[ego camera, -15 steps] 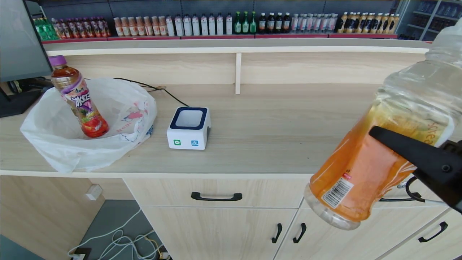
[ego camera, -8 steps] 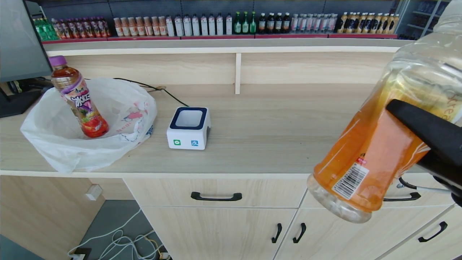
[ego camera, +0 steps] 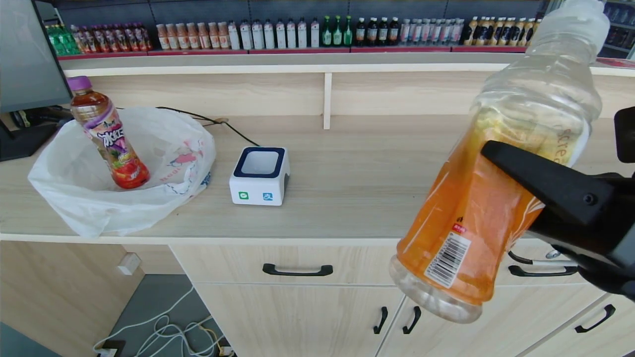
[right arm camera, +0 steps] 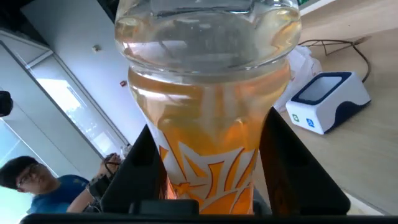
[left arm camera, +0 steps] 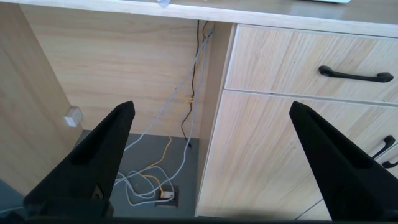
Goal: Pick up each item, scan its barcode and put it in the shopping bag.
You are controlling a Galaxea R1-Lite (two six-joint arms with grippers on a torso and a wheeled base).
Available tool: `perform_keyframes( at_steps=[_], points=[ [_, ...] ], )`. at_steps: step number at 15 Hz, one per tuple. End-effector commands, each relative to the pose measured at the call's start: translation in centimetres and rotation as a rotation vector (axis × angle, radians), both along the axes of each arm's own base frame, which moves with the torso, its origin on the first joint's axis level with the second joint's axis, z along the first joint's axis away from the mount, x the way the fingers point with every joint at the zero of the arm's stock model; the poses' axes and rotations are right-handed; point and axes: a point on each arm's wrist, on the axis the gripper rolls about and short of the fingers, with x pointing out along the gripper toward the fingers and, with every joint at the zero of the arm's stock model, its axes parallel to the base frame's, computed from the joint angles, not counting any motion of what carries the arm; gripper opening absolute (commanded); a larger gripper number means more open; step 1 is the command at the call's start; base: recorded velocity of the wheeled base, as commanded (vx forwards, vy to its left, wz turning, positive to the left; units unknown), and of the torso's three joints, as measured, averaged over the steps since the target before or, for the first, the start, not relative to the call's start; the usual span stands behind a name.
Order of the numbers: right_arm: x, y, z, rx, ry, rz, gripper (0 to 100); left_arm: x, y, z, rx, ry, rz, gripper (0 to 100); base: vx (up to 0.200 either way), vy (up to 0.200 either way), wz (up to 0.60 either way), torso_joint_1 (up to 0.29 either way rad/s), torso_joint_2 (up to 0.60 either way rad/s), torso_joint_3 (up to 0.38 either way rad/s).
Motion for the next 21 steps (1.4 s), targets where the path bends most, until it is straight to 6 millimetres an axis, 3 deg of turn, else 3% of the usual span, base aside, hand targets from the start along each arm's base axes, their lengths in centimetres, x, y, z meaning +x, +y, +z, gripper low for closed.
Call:
perform_keyframes(
  at_steps=[1, 9, 21],
  points=[
    [0.3, 0.3, 0.6, 0.025, 0.004, 0.020, 0, 0.0, 0.0, 0.0, 0.000, -0.001, 0.000, 100, 0.000, 0.000, 0.00, 0.000, 0.00, 0.000],
    [0.7, 0.9, 2.4, 0.110, 0.054, 0.097, 0, 0.0, 0.0, 0.0, 0.000, -0.001, 0.000, 100, 0.000, 0.000, 0.00, 0.000, 0.00, 0.000],
    [0.5, 1.8, 3.3, 0.130, 0.027, 0.139, 0, 0.0, 0.0, 0.0, 0.000, 0.001, 0.000, 100, 0.000, 0.000, 0.00, 0.000, 0.00, 0.000]
  ],
)
